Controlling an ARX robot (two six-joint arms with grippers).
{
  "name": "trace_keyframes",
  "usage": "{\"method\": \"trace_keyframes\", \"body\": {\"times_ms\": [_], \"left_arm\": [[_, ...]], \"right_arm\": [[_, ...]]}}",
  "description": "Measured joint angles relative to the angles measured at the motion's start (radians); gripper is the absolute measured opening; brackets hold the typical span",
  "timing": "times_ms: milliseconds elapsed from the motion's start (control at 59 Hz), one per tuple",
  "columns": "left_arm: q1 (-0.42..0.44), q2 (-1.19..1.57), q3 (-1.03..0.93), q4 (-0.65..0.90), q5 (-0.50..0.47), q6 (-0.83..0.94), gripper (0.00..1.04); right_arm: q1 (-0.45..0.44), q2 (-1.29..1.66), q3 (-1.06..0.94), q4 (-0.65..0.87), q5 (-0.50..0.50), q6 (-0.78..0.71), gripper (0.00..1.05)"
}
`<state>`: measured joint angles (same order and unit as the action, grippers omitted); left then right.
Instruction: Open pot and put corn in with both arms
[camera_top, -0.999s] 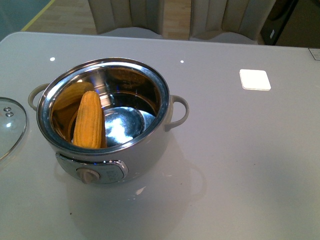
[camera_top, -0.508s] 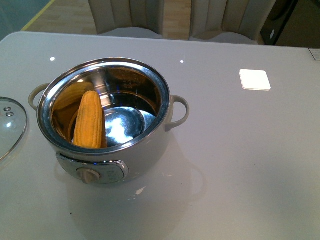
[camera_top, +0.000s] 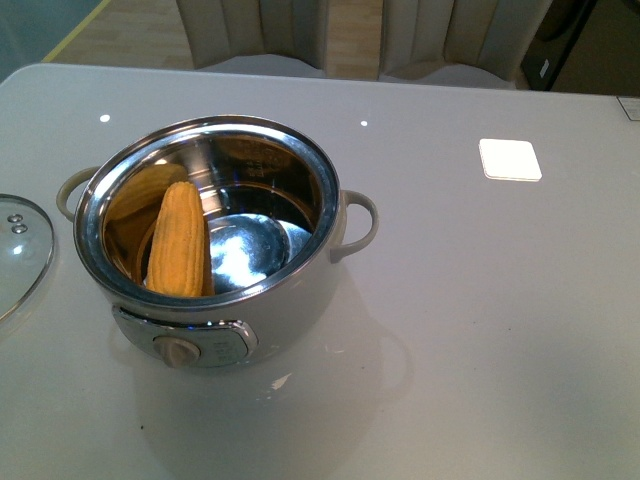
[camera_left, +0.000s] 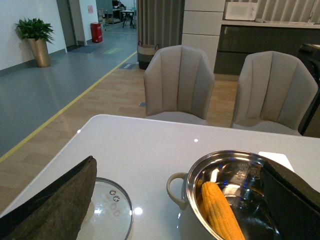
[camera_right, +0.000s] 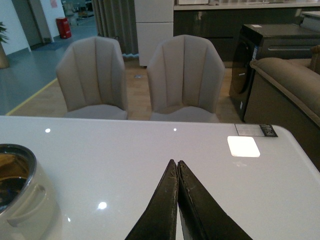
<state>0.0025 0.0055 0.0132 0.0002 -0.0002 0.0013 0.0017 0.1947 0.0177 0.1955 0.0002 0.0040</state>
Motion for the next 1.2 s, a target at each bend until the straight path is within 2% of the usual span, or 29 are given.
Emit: {"method": "trace_keyframes", "body": {"times_ms": [85, 186, 406, 677, 796, 931, 1202], "left_arm": [[0.0, 0.0, 0.0, 0.0, 0.0, 0.0, 0.98], [0.0, 0.0, 0.0, 0.0, 0.0, 0.0, 0.98], [0.0, 0.0, 0.0, 0.0, 0.0, 0.0, 0.98], [0.0, 0.0, 0.0, 0.0, 0.0, 0.0, 0.98], [0.0, 0.0, 0.0, 0.0, 0.0, 0.0, 0.98], [0.0, 0.0, 0.0, 0.0, 0.0, 0.0, 0.98], [0.0, 0.0, 0.0, 0.0, 0.0, 0.0, 0.98]], "right_arm": [[0.0, -0.019, 0.0, -0.019, 0.0, 0.0, 0.02], [0.0, -0.152, 0.0, -0.179, 0.0, 0.0, 0.02], [0.0, -0.187, 0.0, -0.193, 0.0, -0.001, 0.03], [0.0, -0.188, 0.0, -0.194, 0.0, -0.001, 0.5], [0.0, -0.188, 0.0, -0.194, 0.0, -0.001, 0.75], [0.0, -0.188, 0.0, -0.194, 0.0, -0.001, 0.97], [0.0, -0.188, 0.0, -0.194, 0.0, -0.001, 0.96]]}}
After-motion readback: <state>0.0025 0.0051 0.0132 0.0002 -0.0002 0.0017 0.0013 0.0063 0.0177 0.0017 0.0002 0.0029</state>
